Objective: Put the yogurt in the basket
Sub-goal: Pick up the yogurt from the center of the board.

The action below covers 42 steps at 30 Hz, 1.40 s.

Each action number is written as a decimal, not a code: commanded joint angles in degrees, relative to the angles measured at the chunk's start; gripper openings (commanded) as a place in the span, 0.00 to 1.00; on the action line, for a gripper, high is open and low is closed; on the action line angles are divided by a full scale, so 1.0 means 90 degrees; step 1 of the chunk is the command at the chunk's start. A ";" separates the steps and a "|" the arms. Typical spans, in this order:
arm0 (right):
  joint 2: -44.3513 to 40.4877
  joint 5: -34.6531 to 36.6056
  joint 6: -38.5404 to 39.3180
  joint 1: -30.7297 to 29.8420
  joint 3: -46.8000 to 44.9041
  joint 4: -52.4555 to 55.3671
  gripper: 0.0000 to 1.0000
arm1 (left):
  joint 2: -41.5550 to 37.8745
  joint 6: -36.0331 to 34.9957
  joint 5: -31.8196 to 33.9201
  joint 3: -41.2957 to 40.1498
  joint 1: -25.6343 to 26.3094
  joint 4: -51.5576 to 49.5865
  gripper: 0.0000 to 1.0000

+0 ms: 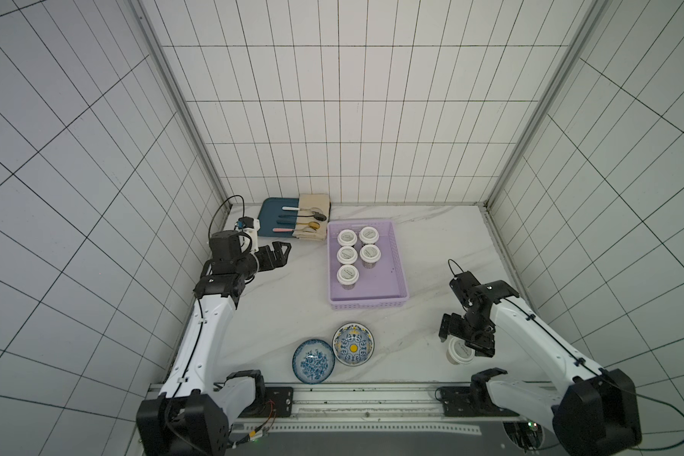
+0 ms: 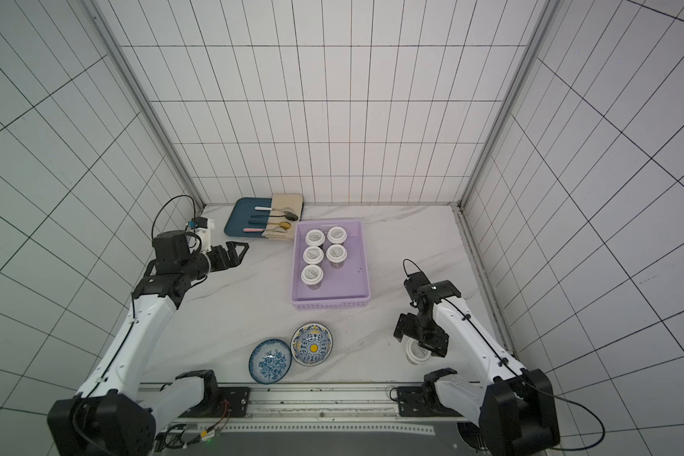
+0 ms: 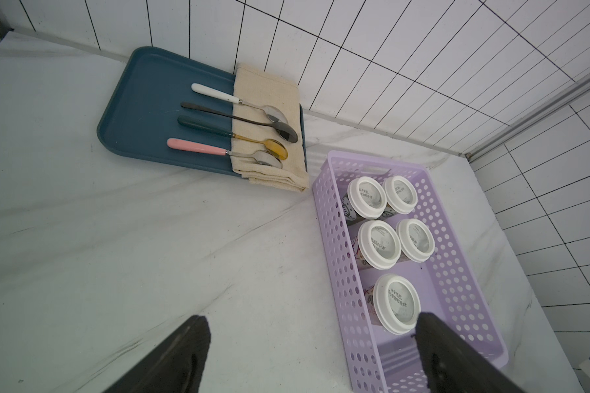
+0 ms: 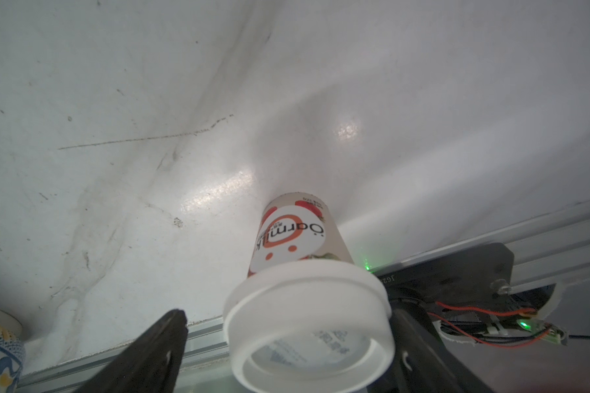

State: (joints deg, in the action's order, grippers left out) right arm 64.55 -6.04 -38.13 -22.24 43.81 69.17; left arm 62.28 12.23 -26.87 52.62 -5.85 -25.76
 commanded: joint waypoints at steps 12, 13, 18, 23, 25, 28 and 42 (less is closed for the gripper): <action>-0.0083 -0.0054 0.0101 -0.0322 0.0246 -0.0178 0.98 | -0.0117 -0.0055 -0.0051 -0.0109 -0.0083 0.0213 0.98; -0.0059 -0.0023 0.0117 -0.0321 0.0232 -0.0111 0.98 | -0.0106 -0.0060 -0.0040 -0.0106 -0.0088 0.0220 0.98; -0.0046 -0.0367 0.0177 -0.0459 0.0054 -0.0026 0.99 | -0.0133 -0.0055 -0.0068 -0.0129 -0.0083 0.0205 0.98; -0.0062 -0.0514 0.0106 -0.0663 -0.0043 0.0022 1.00 | -0.0117 -0.0058 -0.0034 -0.0089 -0.0093 0.0168 0.98; -0.0040 -0.0474 0.0154 -0.0761 -0.0027 0.0028 1.00 | -0.0128 -0.0067 -0.0063 -0.0170 -0.0097 0.0260 0.98; 0.0057 -0.0417 0.0143 -0.0791 -0.0007 0.0156 0.99 | -0.0094 -0.0069 -0.0017 -0.0104 -0.0105 0.0192 0.98; 0.0249 -0.0281 -0.0037 -0.1334 -0.0063 0.0114 0.94 | -0.0102 -0.0063 -0.0017 -0.0125 -0.0115 0.0204 0.98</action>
State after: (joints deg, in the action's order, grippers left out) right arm 66.17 -9.58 -37.43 -32.88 44.01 68.71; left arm 62.08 12.21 -26.92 51.51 -6.55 -24.38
